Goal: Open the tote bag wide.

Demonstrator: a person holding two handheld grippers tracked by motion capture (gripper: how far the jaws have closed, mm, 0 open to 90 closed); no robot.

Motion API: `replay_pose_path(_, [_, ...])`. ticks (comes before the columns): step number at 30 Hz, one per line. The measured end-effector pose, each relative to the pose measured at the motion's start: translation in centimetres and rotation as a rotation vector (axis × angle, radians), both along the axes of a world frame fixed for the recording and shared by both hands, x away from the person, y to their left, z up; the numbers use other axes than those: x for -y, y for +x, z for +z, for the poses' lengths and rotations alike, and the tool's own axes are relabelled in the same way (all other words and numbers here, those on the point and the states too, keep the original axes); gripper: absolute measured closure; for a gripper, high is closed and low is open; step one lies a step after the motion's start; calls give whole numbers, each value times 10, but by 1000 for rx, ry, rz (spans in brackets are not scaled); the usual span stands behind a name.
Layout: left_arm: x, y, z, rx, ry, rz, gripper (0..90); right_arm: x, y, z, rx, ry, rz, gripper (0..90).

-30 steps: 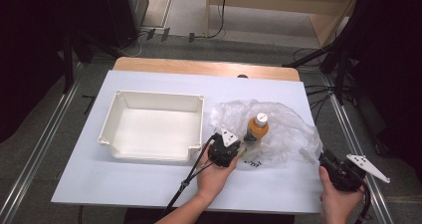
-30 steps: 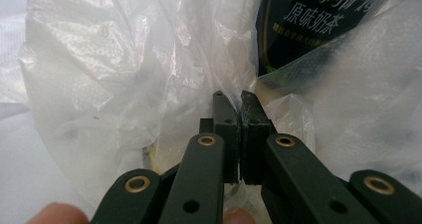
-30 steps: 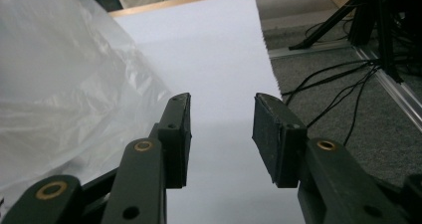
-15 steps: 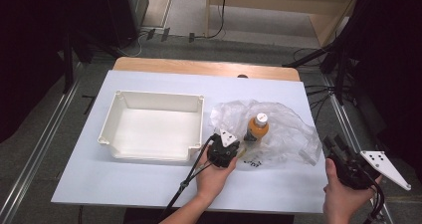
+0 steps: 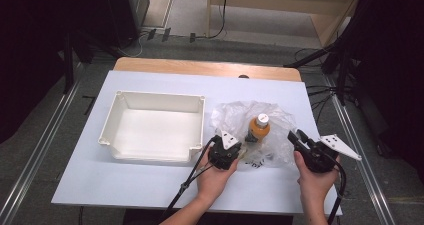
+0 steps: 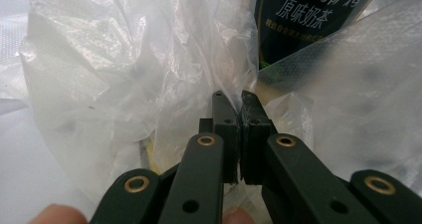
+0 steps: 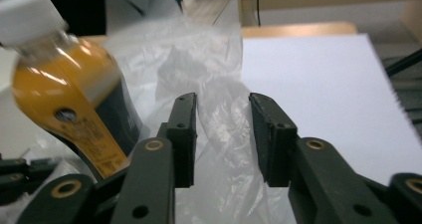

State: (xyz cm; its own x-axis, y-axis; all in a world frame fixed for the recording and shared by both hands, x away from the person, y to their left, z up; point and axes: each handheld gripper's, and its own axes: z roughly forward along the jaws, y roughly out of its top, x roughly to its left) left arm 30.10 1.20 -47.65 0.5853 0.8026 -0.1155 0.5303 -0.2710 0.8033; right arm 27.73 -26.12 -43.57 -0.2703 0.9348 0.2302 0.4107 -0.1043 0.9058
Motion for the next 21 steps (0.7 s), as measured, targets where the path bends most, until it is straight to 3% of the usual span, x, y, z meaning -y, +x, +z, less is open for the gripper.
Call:
replay_pose_path(2, [0, -1, 0, 2, -5, 4, 891, -6, 9, -12, -60, -4, 33, 713])
replay_pose_path(3, [0, -1, 0, 2, -5, 4, 891, -6, 9, -12, -60, -4, 33, 713])
replay_pose_path(4, [2, -4, 0, 25, 29, 2, 891, -13, 14, -19, -93, -26, 56, 754])
replay_pose_path(6, [3, -5, 0, 35, 45, -5, 891, -17, 17, -22, -110, -44, 70, 778])
replay_pose_path(7, [4, -5, 0, 27, 56, 3, 892, -25, 21, -27, -143, -93, 84, 840])
replay_pose_path(8, [4, -5, 0, 27, 56, 3, 892, -25, 21, -27, -143, -93, 84, 840])
replay_pose_path(9, [3, -4, 0, 12, 50, 6, 893, -31, 25, -32, -176, -142, 100, 884])
replay_pose_path(10, [1, -3, 0, 0, 48, 10, 893, -31, 25, -32, -176, -142, 100, 884])
replay_pose_path(12, [0, -3, 0, -23, 60, 4, 896, -33, 31, -38, -231, -189, 74, 900])
replay_pose_path(15, [-3, -7, -1, -28, 96, 2, 898, -28, 37, -44, -301, -199, 47, 900])
replay_pose_path(17, [-4, -8, -1, -30, 98, 0, 900, -26, 39, -45, -317, -198, 35, 900])
replay_pose_path(19, [-8, -11, -1, -37, 116, 5, 900, -18, 42, -46, -358, -228, -33, 900])
replay_pose_path(21, [-9, -13, -1, -35, 122, 8, 900, -15, 43, -46, -362, -215, -47, 900])
